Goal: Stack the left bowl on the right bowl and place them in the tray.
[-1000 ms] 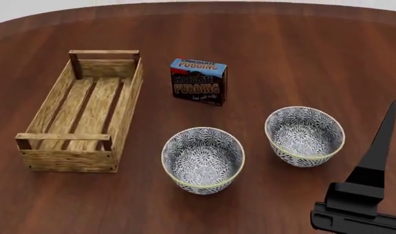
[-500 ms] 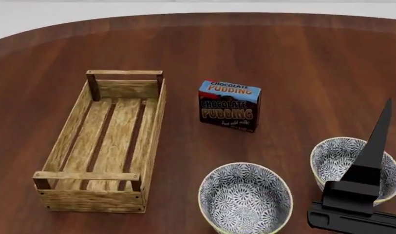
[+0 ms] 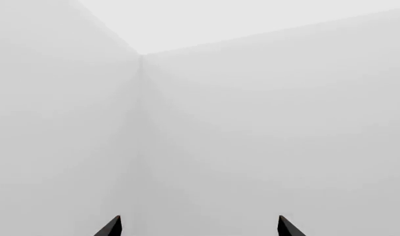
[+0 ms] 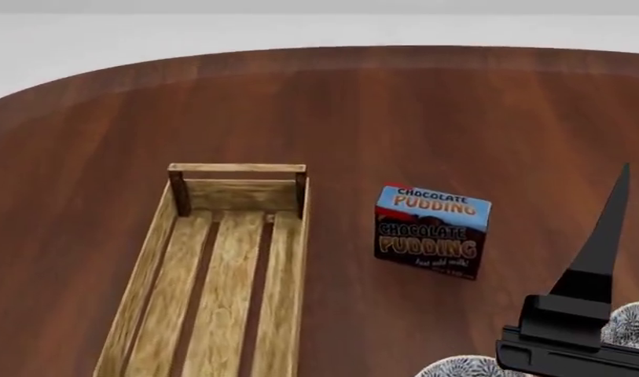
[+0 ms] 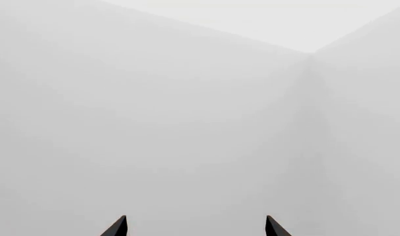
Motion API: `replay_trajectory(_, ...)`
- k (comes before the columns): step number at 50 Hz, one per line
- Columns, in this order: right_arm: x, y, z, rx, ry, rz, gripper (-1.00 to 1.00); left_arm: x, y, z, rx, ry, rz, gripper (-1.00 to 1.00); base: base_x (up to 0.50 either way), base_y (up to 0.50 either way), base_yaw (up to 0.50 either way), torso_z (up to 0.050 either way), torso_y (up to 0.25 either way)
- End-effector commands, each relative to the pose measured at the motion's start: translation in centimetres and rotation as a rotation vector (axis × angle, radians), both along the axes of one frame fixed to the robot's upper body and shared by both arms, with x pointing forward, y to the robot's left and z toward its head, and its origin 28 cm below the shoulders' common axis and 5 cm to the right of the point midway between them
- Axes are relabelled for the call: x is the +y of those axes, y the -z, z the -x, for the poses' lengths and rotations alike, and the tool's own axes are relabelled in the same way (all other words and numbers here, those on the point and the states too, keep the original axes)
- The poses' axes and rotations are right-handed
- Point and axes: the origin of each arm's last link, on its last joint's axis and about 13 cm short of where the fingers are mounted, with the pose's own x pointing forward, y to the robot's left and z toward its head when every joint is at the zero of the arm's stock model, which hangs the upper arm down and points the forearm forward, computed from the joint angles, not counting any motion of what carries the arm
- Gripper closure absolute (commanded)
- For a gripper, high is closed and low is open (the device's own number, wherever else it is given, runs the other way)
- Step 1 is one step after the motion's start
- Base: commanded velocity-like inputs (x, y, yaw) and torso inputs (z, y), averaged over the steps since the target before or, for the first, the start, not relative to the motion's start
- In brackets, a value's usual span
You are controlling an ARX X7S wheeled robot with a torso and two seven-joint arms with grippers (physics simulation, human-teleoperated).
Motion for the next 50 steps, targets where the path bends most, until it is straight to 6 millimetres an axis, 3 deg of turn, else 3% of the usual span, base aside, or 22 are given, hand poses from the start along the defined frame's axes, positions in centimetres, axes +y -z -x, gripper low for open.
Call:
replay_trajectory(1,-0.10,0.07,-0.04,-0.001,0.003,-0.005,-1.00,0.14,0.14,-0.01,-0.001,-0.013,-0.023,-1.00,0.47,0.16,0.00,0.000,0.000)
replay_trajectory(18,-0.11,0.13,-0.04,0.001,-0.003,-0.007,-1.00,0.32,0.07,-0.09,0.001,-0.031,-0.045,-1.00,0.46,0.00,0.00,0.000,0.001)
replay_trajectory(25,0.00,0.07,-0.10,-0.004,-0.010,-0.003,-1.00,0.49,-0.07,-0.21,0.016,-0.054,-0.059,-1.00,0.04,0.00,0.00,0.000,0.002)
replay_trajectory(50,0.05,-0.24,-0.04,-0.017,-0.015,-0.003,-1.00,0.68,-0.73,-0.35,-0.006,-0.063,-0.074,-1.00,0.00,0.00,0.00,0.000,-0.247)
